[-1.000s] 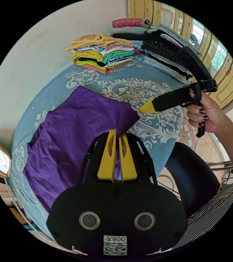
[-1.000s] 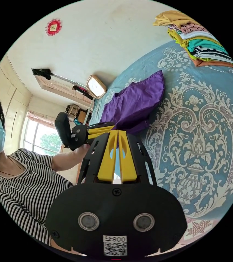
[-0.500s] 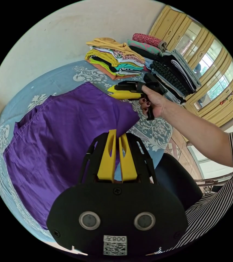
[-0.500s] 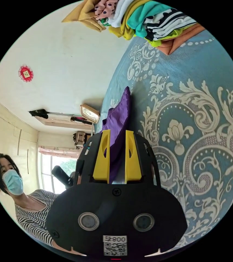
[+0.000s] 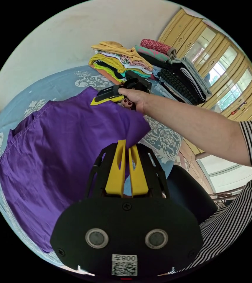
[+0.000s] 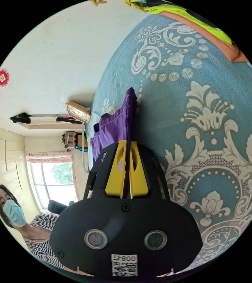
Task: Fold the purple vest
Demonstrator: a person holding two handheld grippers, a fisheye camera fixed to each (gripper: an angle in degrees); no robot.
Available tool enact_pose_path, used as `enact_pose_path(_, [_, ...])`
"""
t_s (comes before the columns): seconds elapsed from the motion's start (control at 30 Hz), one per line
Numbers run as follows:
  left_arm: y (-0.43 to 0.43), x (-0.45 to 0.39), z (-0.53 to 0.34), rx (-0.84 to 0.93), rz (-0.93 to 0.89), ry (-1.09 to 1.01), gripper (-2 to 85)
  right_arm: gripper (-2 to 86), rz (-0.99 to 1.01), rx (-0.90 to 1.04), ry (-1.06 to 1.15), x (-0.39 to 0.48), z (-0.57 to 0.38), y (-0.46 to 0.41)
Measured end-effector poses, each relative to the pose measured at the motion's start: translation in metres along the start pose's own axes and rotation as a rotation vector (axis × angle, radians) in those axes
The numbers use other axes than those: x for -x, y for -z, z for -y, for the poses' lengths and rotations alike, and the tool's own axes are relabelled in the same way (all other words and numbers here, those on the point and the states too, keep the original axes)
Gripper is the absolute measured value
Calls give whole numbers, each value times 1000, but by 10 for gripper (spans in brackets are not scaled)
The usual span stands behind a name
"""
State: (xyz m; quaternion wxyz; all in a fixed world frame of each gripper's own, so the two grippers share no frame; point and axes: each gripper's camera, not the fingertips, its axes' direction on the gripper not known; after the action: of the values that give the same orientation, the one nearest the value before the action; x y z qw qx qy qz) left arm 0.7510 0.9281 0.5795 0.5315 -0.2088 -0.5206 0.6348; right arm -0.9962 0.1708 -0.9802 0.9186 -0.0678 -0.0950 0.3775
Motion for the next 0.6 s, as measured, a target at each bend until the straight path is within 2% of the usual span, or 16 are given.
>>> enact_pose_path(0.17, [32, 49, -54, -122, -63, 78, 6, 14, 86, -43, 39, 34, -4, -9])
enact_pose_path(0.37, [88, 126, -155, -336, -167, 280, 6, 15, 131, -77, 195, 136, -8, -41])
enact_pose_path(0.6, [121, 217, -317, -570, -258, 582, 5, 17, 128, 20, 383, 273, -5, -159])
